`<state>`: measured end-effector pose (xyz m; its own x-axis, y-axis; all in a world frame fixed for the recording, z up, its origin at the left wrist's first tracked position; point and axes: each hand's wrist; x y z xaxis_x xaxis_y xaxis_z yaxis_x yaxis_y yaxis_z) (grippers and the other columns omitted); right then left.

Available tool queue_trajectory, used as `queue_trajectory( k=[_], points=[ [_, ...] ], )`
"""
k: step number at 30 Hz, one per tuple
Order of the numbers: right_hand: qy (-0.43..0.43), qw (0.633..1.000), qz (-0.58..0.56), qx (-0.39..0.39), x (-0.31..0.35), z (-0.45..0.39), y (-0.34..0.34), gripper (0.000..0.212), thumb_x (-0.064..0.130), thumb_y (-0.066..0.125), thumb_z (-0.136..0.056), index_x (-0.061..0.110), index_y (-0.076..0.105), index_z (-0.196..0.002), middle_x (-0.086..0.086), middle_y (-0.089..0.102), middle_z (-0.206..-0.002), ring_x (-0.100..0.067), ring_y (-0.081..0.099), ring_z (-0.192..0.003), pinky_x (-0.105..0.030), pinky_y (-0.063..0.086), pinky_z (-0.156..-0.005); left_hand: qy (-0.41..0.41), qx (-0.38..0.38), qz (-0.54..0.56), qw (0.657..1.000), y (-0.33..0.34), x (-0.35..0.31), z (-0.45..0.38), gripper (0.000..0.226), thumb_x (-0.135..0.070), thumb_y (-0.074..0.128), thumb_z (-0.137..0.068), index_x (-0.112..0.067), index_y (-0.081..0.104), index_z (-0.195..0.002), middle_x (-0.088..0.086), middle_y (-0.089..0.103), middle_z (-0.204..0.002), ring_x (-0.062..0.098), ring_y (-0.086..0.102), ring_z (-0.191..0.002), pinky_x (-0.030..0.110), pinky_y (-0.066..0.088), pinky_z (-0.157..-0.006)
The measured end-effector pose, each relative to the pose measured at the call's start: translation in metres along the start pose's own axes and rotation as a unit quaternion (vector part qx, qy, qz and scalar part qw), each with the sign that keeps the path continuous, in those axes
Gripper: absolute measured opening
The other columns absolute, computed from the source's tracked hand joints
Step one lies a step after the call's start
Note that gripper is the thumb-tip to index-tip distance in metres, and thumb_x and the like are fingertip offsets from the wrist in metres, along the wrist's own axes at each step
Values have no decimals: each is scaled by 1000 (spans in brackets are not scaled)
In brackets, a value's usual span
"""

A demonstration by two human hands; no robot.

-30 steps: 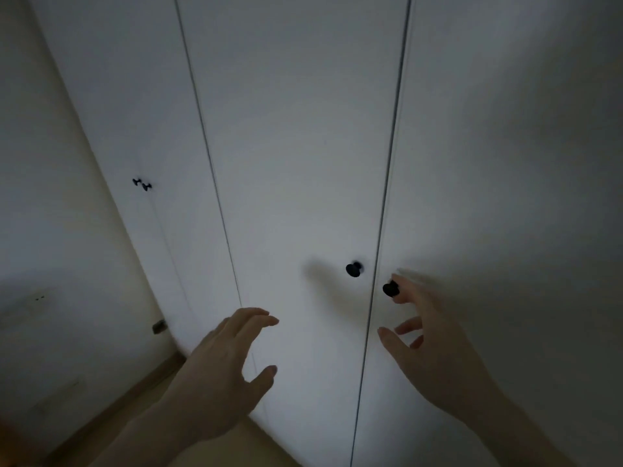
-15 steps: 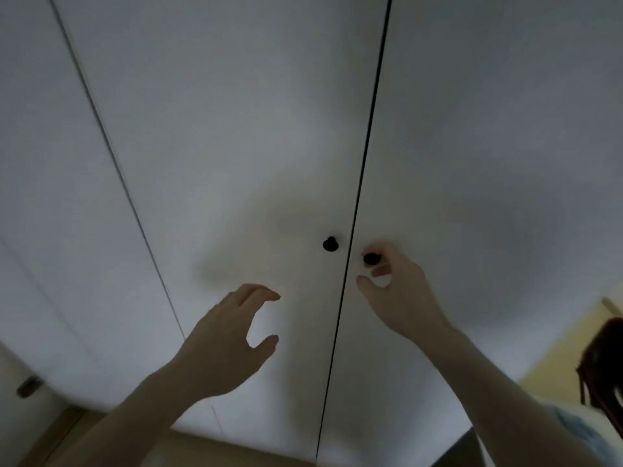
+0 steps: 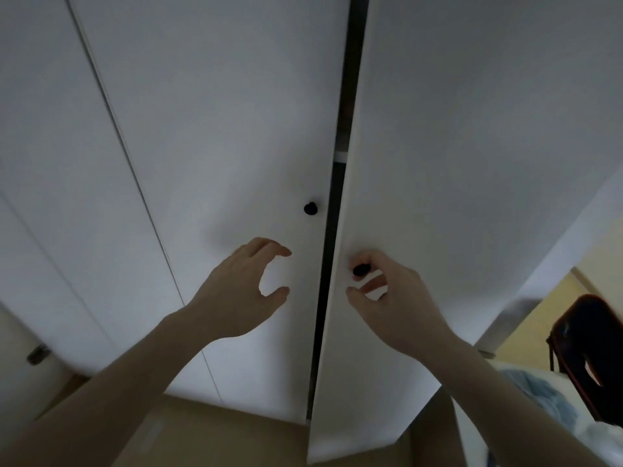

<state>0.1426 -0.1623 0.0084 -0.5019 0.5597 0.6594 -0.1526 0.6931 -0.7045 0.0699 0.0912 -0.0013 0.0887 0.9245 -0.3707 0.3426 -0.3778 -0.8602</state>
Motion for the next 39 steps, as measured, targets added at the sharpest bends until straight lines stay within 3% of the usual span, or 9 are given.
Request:
queue_trajectory(
  k=[8, 12, 17, 20, 25, 29, 33, 37, 39],
  points=[
    [-29, 998, 41, 44, -4, 75, -57, 24, 55, 70, -80, 34, 60, -89, 18, 68, -89, -3, 67, -84, -36, 59, -73, 6, -25, -5, 1000, 8, -56, 28, 50, -41, 70, -88, -35, 52, -134, -19, 47, -139, 10, 53, -120, 31, 45, -98],
    [-23, 996, 68, 49, -15, 119, -87, 31, 66, 71, -76, 39, 61, -83, 21, 68, -87, 0, 63, -88, -29, 56, -79, 23, -32, 0, 999, 14, -85, 35, 48, -39, 71, -88, -32, 54, -133, -15, 51, -139, 13, 55, -120, 32, 46, -100],
    [4, 996, 67, -58, -35, 172, -119, 44, 79, 68, -66, 35, 63, -70, 20, 63, -89, -3, 61, -89, -27, 56, -74, 59, -28, 2, 998, 20, -107, 35, 47, -40, 71, -88, -33, 55, -131, -15, 51, -137, 14, 55, -119, 33, 47, -98],
    [39, 990, 63, -123, -40, 197, -133, 60, 85, 67, -62, 30, 68, -87, 19, 63, -96, -6, 64, -88, -29, 58, -68, 76, -13, 2, 997, 27, -116, 27, 45, -41, 70, -88, -33, 55, -130, -13, 52, -137, 17, 56, -118, 35, 48, -98],
    [88, 964, 27, -249, -41, 231, -140, 47, 53, 79, -70, 43, 52, -107, 26, 62, -104, -2, 65, -97, -25, 60, -71, 99, 5, 8, 995, 38, -129, 13, 46, -39, 72, -87, -30, 56, -129, -8, 53, -135, 22, 57, -115, 40, 50, -95],
    [123, 935, -5, -334, -37, 244, -139, 57, 23, 83, -80, 40, 45, -119, 39, 54, -106, 15, 57, -103, -4, 51, -72, 109, 18, 6, 994, 41, -129, 4, 46, -38, 73, -86, -31, 55, -128, -6, 53, -134, 25, 58, -112, 44, 52, -90],
    [120, 902, -24, -414, -23, 242, -135, 83, 11, 80, -80, 21, 31, -147, 7, 46, -133, -4, 49, -126, -24, 53, -96, 95, 13, -11, 995, 35, -113, -10, 55, -40, 74, -86, -23, 52, -133, -2, 50, -136, 29, 59, -113, 47, 53, -90],
    [80, 858, 77, -501, 2, 231, -129, 109, -1, 77, -78, 3, 7, -161, -12, 11, -167, -2, 11, -154, -12, 17, -121, 78, 3, -14, 997, 22, -90, -23, 62, -42, 75, -85, -24, 48, -137, 0, 46, -138, 30, 60, -114, 49, 54, -90],
    [32, 848, 128, -514, 16, 225, -121, 103, -2, 76, -79, -4, 10, -159, -19, 5, -169, -16, 4, -159, -28, 12, -128, 67, 0, -9, 998, 15, -79, -28, 65, -41, 76, -84, -26, 46, -139, 1, 44, -139, 29, 59, -114, 49, 54, -90]
  ],
)
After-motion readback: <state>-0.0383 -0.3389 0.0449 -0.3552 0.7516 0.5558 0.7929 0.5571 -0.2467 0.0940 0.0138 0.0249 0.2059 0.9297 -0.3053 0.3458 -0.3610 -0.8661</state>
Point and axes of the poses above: each hand's wrist, its own z-axis away from the middle knuckle, its own y-axis out of the palm, x = y × z
